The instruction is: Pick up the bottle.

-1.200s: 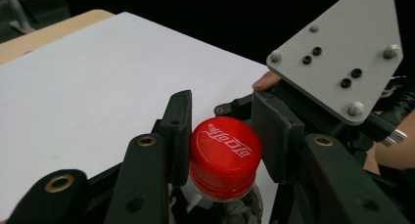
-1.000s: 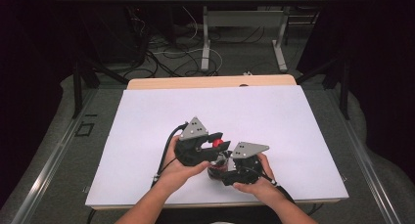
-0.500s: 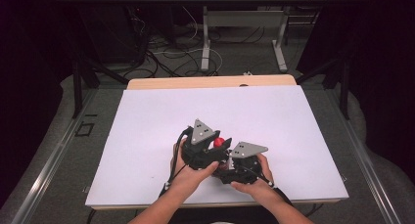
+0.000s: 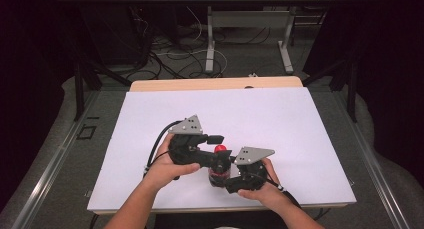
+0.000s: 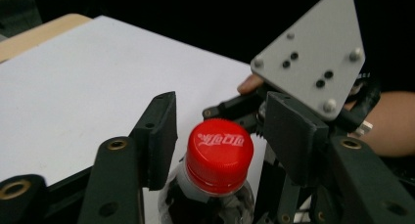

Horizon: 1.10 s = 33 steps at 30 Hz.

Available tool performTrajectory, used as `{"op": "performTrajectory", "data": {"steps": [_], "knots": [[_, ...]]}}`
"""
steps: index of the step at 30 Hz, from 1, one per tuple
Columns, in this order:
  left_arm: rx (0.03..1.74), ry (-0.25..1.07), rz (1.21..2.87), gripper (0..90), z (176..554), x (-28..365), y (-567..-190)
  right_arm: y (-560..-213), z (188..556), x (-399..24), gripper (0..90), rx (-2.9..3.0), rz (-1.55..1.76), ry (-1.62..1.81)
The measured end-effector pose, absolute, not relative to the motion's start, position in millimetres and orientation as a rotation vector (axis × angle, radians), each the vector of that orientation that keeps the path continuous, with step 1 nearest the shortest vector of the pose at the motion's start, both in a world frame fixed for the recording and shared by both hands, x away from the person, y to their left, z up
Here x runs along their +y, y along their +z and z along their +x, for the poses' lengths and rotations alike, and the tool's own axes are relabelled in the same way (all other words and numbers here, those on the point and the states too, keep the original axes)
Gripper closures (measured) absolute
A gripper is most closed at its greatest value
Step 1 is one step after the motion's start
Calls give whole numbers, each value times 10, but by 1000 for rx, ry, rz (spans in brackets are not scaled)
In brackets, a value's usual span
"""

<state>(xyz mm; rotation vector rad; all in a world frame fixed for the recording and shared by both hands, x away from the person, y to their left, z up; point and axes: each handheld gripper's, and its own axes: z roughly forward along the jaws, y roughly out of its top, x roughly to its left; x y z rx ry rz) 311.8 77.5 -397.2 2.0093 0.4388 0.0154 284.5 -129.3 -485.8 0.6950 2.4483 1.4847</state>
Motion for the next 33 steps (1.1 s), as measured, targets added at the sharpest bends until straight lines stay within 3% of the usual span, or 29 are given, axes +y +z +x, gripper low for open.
{"op": "performTrajectory", "data": {"steps": [5,11,18,20,25,28,33], "knots": [[421,16,2054,603,3154,734,-4039,-4856,2849,-1279,294,2459,667,1496],[496,133,2041,612,3081,666,-4080,-4886,2868,-1275,294,2438,713,1468],[691,309,1952,613,2937,535,-4132,-4888,2870,-1256,294,2369,801,1386],[838,407,1893,613,2848,427,-4173,-4898,2863,-1239,295,2338,829,1353],[902,478,1851,612,2824,328,-4221,-4927,2866,-1223,294,2306,870,1297],[895,455,1847,604,2841,339,-4218,-4933,2880,-1241,294,2297,870,1323],[835,373,1857,451,2936,502,-4108,-4918,2925,-1306,294,2346,861,1391]]}}
